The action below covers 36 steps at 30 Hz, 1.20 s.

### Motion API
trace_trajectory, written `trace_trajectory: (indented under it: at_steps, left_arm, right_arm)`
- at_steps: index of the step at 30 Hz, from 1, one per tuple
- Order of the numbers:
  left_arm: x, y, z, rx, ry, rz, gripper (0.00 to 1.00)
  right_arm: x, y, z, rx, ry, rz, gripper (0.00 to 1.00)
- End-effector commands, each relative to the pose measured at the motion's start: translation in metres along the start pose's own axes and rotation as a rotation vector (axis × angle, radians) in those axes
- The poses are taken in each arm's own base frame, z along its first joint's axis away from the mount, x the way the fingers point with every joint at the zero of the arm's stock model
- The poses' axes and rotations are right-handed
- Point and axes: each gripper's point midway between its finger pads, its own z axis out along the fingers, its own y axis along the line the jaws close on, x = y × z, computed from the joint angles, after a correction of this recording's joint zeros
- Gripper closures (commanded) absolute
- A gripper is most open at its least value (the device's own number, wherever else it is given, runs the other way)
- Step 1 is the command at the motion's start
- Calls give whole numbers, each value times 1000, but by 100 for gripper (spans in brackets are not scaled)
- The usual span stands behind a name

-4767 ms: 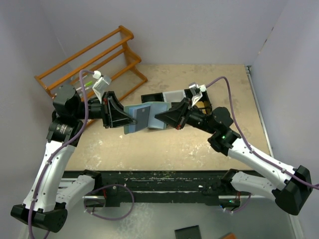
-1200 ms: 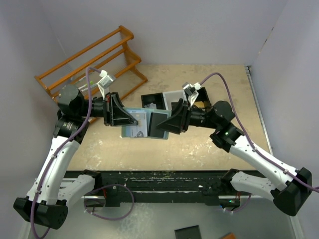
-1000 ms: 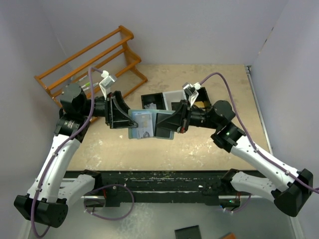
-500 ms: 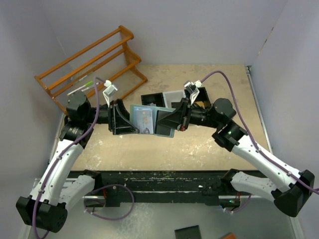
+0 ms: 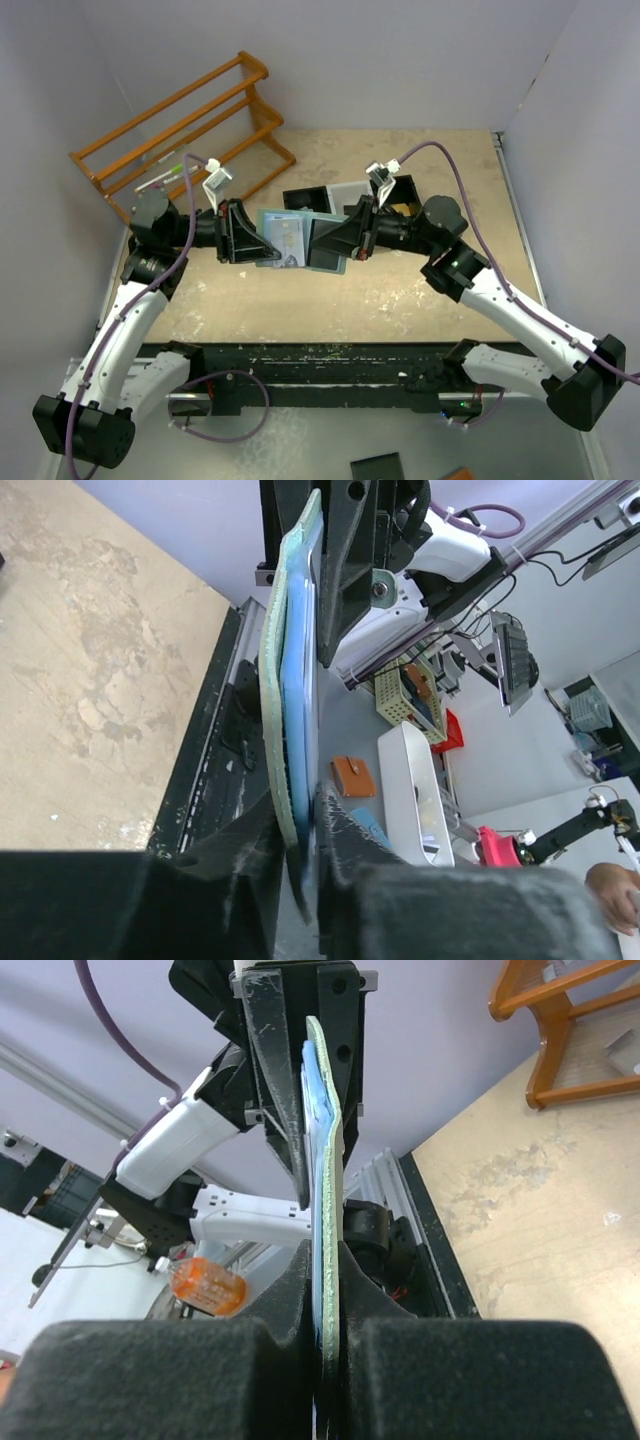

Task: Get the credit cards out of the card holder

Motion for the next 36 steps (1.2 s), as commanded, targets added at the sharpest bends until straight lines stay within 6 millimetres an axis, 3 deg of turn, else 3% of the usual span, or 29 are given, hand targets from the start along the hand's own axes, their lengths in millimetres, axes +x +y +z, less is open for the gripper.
trace_trajectory:
  at_steps: [1, 3, 6, 12, 13, 16, 22, 24, 30, 36]
  left_arm:
    - [-3, -10, -1, 23, -3, 59, 87]
    - [-4, -15, -1, 37, 2, 59, 92]
    - [-5, -21, -2, 53, 5, 60, 95]
    - [-7, -29, -2, 62, 6, 56, 99]
    - [-8, -29, -2, 61, 3, 54, 100]
    - [-10, -27, -2, 51, -4, 41, 100]
    - [-15, -4, 0, -45, -21, 55, 100]
    - [-17, 6, 0, -96, -36, 57, 100]
    - [-25, 20, 1, -156, -64, 61, 100]
    - [-25, 19, 2, -140, -54, 57, 100]
  right_arm:
    - [-7, 18, -4, -63, -18, -33, 100]
    - [-6, 17, -4, -58, -10, -28, 93]
    - [-9, 6, -10, -9, -8, -24, 68]
    - [-33, -20, -36, 131, -34, 2, 37]
    - [-44, -17, -41, 157, -53, -24, 35]
    - [-63, -15, -56, 240, -104, -81, 34]
    - [-91, 31, -69, 201, -191, -202, 36]
    - [-90, 40, -67, 164, -175, -210, 38]
    - [-76, 50, -53, 48, -137, -166, 43]
    - [-35, 42, -10, -9, 0, -101, 47]
